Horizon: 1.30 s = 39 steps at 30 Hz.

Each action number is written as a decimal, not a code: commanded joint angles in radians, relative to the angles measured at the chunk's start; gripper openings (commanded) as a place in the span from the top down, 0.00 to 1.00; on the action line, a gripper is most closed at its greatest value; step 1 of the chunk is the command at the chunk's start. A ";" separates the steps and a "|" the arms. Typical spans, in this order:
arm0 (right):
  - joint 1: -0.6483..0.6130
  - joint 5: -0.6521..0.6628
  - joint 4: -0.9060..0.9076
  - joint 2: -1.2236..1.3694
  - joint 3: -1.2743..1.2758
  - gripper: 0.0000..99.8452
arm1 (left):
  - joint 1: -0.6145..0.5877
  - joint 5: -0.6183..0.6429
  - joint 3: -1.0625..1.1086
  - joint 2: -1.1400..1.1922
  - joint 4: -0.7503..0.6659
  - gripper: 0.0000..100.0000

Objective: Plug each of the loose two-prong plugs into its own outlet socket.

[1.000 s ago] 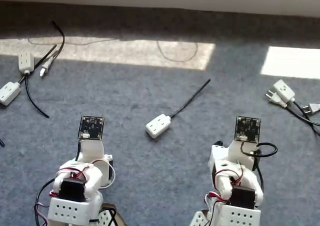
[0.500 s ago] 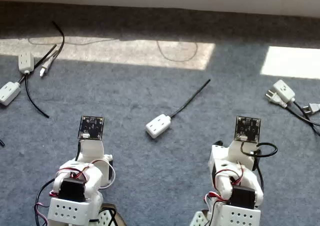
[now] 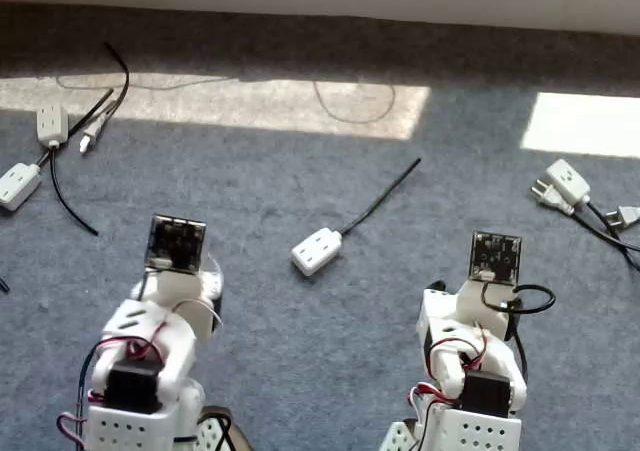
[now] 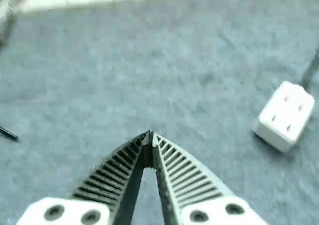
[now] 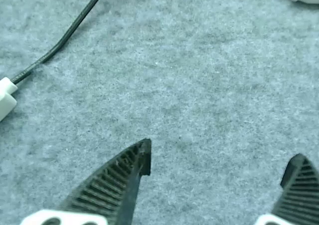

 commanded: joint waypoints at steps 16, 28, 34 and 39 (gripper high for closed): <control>-0.012 0.008 -0.008 -0.004 0.148 0.60 | -0.785 -0.071 -0.601 0.728 -0.529 0.82; -0.013 0.008 -0.008 -0.004 0.148 0.60 | -0.952 -0.071 -2.015 2.018 0.101 0.82; -0.013 0.008 -0.008 -0.004 0.148 0.60 | -1.006 -0.066 -2.625 2.508 0.204 0.82; -0.013 0.008 -0.008 -0.004 0.148 0.60 | -1.027 -0.069 -2.976 2.839 0.201 0.82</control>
